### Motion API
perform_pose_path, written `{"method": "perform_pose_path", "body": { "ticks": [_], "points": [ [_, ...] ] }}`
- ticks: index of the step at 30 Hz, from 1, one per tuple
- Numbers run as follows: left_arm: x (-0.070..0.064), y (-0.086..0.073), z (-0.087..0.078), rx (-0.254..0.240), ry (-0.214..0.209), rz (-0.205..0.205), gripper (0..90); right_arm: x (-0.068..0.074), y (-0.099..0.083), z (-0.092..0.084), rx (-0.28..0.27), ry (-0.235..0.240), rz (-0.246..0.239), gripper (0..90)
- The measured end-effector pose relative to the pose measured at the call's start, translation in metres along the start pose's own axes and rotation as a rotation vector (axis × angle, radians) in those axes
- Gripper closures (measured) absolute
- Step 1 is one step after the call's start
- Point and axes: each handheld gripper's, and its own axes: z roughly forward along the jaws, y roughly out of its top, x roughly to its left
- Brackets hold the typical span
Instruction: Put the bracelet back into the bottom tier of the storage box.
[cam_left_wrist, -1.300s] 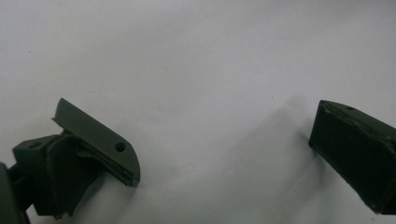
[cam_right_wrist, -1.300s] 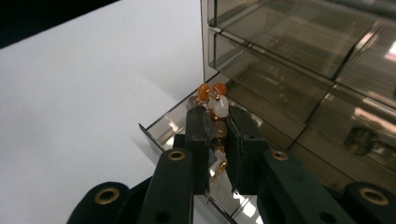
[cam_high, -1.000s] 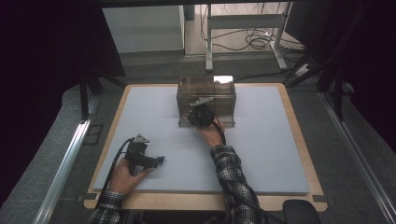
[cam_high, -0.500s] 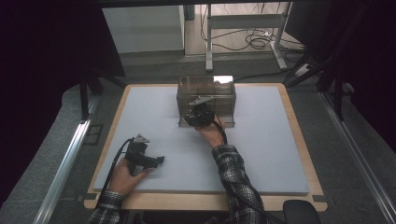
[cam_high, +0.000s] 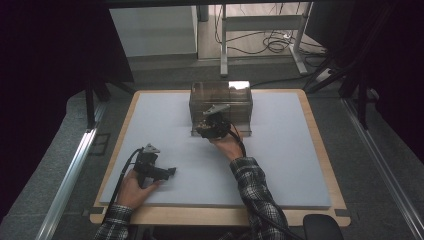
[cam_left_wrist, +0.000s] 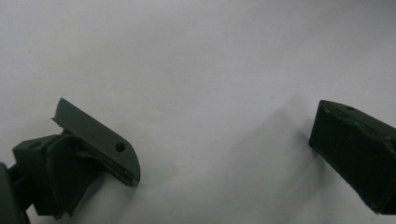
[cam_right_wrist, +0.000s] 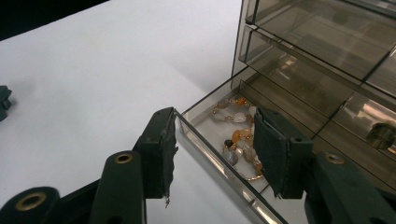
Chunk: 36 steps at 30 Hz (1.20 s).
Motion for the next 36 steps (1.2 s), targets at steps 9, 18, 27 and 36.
{"method": "perform_pose_path", "body": {
  "ticks": [9,18,27,36],
  "points": [
    [0.0,0.0,0.0,0.0,0.0,0.0,0.0,0.002,0.0,-0.01,-0.011,0.004,-0.009,45.7],
    [0.0,0.0,0.0,-0.001,-0.001,0.0,0.0,0.004,-0.001,-0.02,-0.004,0.005,-0.012,41.5],
    [0.0,0.0,0.0,-0.001,-0.001,0.0,0.0,0.006,-0.001,-0.029,0.006,0.009,-0.026,34.8],
    [0.0,0.0,0.0,-0.001,-0.001,0.003,0.0,0.007,-0.002,-0.037,0.023,0.014,-0.03,30.1]
  ]
}}
